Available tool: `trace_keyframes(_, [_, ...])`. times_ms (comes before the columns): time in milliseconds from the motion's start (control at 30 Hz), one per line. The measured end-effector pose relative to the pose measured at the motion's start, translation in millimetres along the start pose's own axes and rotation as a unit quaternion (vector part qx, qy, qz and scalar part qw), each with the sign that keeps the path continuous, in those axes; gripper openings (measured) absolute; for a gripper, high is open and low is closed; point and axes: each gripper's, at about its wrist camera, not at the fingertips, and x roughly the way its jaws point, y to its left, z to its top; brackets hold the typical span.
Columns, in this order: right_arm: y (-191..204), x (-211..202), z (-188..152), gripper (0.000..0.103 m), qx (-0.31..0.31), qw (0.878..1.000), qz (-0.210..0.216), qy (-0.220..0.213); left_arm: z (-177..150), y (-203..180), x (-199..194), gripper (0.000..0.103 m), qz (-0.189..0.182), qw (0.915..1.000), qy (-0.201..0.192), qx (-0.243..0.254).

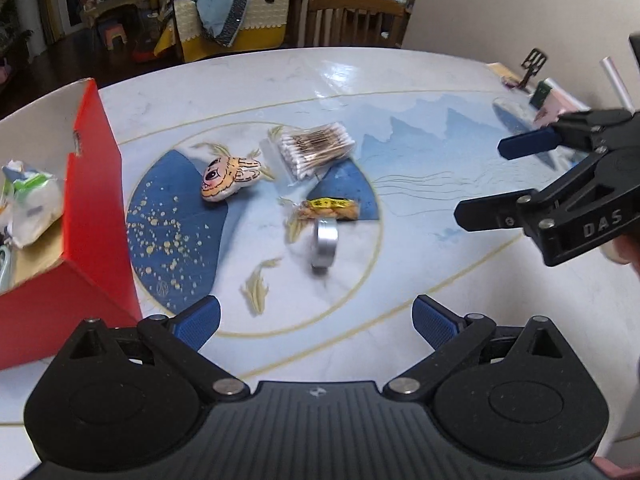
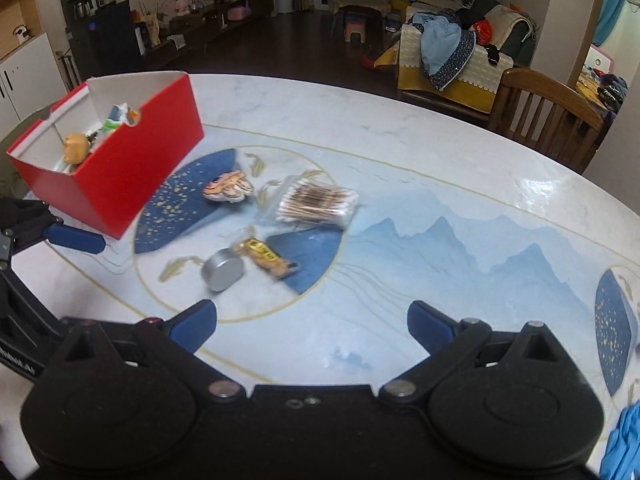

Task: Organize objects
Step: 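Grasp the silver tin with the left gripper while the right gripper grasps the yellow snack bag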

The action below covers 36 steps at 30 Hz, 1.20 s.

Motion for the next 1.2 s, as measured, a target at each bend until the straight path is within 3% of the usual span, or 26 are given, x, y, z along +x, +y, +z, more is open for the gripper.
trace_keyframes(367, [-6,65,8,0.095,-0.042,0.998,0.006,0.043,10,-4,52,0.103,0.046,0.9989,-0.009,0.008])
trace_keyframes(567, [0,90,19,0.083,-0.063,0.996,0.018,0.056,11,-6,64,0.102,0.059,0.9979,-0.025,0.004])
trace_keyframes(733, [5,100,29,0.079,-0.073,0.995,0.036,0.055,11,-8,71,0.101,0.075,0.9965,-0.031,0.016])
trace_keyframes(767, [6,102,31,0.073,-0.075,0.995,0.040,0.055,11,-8,71,0.101,0.078,0.9963,-0.032,0.017])
trace_keyframes(833, [8,105,34,0.069,-0.075,0.994,0.050,0.055,10,-7,72,0.096,0.079,0.9960,-0.037,0.018])
trace_keyframes(967, [14,108,38,0.061,-0.084,0.993,0.061,0.051,10,-7,74,0.074,0.077,0.9961,-0.038,0.019])
trace_keyframes(1033, [17,109,39,0.058,-0.090,0.993,0.063,0.048,11,-7,74,0.070,0.077,0.9960,-0.042,0.017])
trace_keyframes(1200, [22,114,41,0.047,-0.090,0.992,0.069,0.048,12,-13,73,0.045,0.073,0.9957,-0.048,0.030])
